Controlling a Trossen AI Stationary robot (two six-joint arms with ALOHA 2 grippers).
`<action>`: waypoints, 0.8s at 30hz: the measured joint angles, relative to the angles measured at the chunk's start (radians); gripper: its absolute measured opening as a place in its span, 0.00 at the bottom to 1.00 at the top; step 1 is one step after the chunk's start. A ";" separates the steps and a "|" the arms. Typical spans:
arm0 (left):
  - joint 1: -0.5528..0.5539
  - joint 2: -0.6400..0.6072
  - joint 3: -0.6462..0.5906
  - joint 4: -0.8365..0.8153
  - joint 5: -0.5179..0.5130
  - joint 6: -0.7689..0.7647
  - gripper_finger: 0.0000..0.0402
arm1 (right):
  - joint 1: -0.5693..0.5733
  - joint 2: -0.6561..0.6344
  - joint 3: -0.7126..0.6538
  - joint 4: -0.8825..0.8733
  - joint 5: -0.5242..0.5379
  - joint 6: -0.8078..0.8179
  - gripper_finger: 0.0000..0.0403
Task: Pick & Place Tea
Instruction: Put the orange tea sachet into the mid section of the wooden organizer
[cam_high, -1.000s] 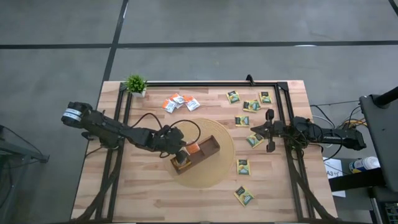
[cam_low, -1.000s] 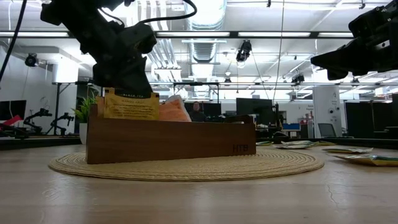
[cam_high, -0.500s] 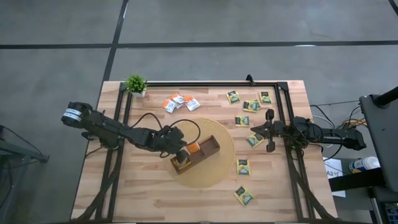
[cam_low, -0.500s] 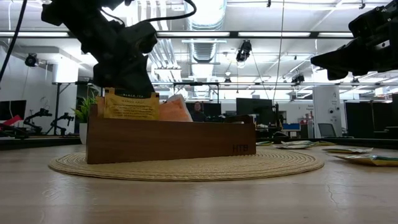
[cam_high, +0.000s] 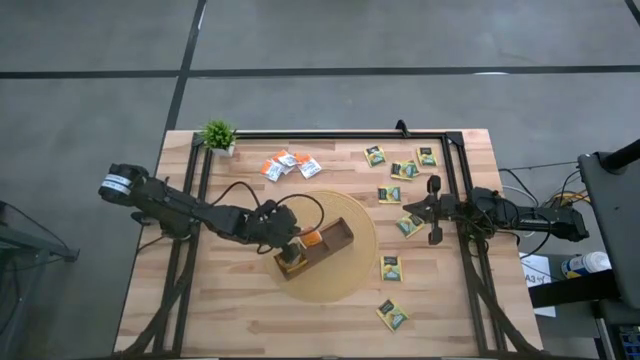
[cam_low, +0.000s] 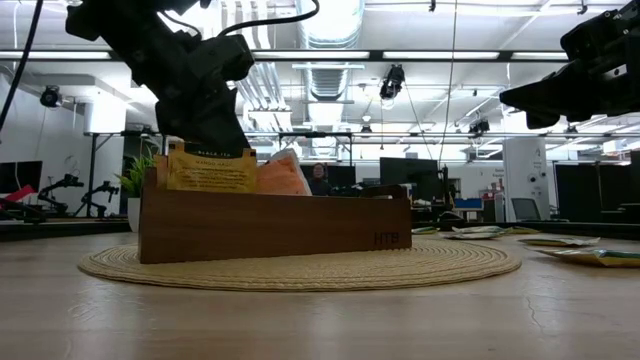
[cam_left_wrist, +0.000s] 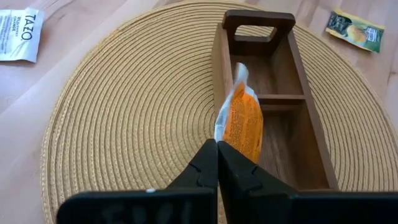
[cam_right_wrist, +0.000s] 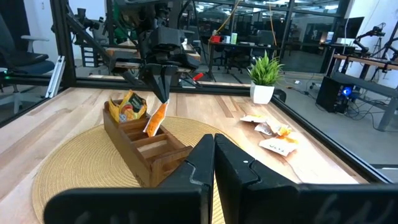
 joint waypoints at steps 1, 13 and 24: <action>0.000 0.000 0.000 0.000 0.000 0.000 0.03 | 0.000 0.000 0.000 0.000 0.000 0.000 0.02; 0.000 0.000 0.000 -0.002 0.000 0.008 0.28 | 0.000 0.000 0.000 0.000 0.000 0.000 0.02; 0.000 0.000 0.000 -0.002 0.000 -0.005 0.29 | 0.000 0.000 0.000 0.000 0.000 0.000 0.02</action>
